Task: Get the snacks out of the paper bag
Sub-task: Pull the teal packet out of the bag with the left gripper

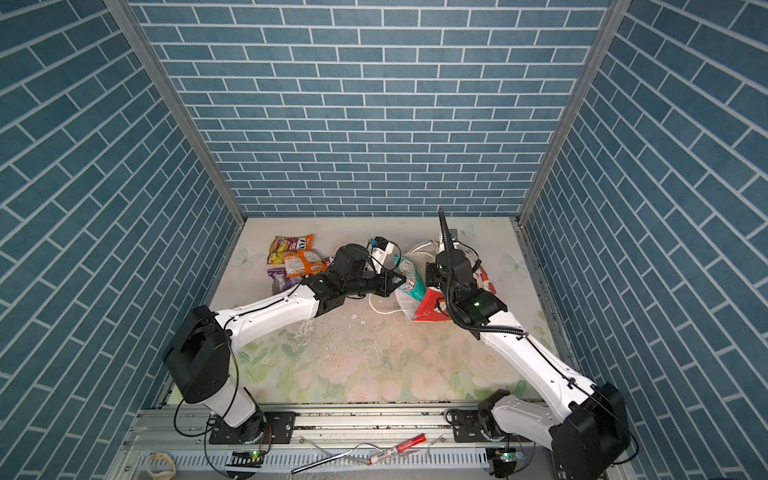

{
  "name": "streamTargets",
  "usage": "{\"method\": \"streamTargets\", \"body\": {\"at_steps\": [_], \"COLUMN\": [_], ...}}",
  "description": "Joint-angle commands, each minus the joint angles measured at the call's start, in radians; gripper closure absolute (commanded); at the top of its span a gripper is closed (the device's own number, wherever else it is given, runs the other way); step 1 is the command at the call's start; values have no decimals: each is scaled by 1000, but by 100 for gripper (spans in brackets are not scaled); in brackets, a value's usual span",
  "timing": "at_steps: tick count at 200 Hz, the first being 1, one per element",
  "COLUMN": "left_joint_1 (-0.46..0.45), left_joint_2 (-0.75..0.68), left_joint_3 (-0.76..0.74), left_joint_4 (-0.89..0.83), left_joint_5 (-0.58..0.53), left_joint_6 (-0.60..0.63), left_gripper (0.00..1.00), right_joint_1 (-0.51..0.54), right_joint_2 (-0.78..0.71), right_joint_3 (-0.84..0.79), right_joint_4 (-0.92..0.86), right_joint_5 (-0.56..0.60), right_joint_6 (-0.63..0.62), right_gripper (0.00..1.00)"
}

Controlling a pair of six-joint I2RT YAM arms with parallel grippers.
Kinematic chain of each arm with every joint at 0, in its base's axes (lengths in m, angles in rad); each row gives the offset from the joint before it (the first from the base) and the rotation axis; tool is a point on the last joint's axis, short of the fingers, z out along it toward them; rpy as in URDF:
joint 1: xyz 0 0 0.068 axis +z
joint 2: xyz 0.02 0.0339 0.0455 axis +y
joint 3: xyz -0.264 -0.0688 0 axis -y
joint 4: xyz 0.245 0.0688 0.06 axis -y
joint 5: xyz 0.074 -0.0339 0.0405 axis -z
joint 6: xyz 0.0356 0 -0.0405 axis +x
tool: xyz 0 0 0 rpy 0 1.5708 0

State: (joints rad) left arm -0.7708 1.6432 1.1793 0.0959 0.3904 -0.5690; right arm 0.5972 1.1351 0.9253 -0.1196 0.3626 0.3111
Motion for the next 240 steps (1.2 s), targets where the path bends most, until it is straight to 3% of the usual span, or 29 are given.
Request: {"method": "streamTargets", "body": {"at_steps": [1,240], "left_joint_1": [7,28], "left_joint_2": [-48,-200], "left_joint_3": [5,51], "left_joint_4": [58,-84], "left_joint_5": [4,-200], "left_joint_6": [6,114], "left_gripper": [100,100], "right_joint_1": [2,1], "right_joint_2": [5,-22], "right_joint_3": [-8,-37], "right_joint_4": [-5,28], "right_joint_5": [18,-2], "right_joint_6": [48,54], "right_gripper": [100,100]}}
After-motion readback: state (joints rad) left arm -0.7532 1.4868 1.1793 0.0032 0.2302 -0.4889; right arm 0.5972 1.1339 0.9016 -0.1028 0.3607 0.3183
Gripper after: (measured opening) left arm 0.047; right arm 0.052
